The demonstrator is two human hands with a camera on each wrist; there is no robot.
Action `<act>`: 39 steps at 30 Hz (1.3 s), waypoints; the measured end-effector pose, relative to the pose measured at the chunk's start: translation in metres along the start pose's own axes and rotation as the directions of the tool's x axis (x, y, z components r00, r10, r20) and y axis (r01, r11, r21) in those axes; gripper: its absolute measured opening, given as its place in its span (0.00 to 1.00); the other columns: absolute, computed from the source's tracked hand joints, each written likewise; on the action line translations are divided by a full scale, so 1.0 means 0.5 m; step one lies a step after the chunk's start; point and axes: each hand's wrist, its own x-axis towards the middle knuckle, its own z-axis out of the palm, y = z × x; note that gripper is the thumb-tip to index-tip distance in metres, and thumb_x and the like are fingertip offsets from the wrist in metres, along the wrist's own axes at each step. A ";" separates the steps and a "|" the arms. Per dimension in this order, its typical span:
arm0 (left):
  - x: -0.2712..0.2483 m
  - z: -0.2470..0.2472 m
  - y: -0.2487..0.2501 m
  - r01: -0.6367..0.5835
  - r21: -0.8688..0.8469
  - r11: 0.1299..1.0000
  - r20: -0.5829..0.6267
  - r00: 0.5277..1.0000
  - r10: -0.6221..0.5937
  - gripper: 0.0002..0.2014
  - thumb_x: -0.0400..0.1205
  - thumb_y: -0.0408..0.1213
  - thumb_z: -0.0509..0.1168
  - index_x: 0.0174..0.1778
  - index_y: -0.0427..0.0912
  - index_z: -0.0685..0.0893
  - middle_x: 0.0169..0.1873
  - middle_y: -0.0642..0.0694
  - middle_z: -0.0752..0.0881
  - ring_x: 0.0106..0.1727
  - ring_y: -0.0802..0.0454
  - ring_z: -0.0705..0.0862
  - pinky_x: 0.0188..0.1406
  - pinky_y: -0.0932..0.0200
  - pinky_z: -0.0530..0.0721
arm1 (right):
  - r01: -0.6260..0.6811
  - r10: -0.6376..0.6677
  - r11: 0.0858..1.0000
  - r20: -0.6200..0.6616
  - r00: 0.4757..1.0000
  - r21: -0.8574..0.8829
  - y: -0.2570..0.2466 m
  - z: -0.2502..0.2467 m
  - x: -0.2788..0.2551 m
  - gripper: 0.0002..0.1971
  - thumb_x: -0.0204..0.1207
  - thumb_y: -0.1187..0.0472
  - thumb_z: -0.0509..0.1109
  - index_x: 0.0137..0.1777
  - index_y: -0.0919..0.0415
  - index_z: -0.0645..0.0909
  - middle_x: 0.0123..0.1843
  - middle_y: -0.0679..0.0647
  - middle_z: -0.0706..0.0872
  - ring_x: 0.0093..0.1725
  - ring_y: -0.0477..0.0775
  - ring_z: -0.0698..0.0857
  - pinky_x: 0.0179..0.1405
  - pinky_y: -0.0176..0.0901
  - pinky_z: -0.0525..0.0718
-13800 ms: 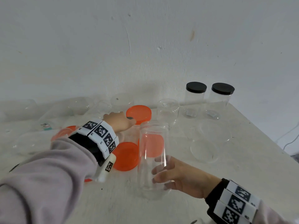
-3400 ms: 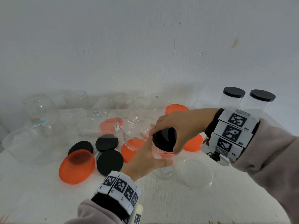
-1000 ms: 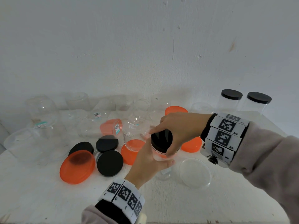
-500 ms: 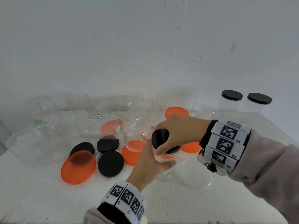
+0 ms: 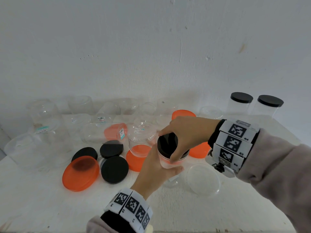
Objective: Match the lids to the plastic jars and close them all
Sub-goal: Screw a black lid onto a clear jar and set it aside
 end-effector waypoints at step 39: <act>0.000 0.000 -0.001 -0.011 -0.022 1.000 0.031 0.999 0.012 0.38 0.64 0.47 0.81 0.62 0.78 0.67 0.60 0.73 0.79 0.63 0.74 0.77 0.52 0.83 0.73 | 0.019 0.009 0.994 0.246 0.969 -0.111 -0.014 -0.037 0.012 0.43 0.60 0.43 0.82 0.75 0.36 0.69 0.46 0.33 0.71 0.54 0.45 0.74 0.40 0.36 0.73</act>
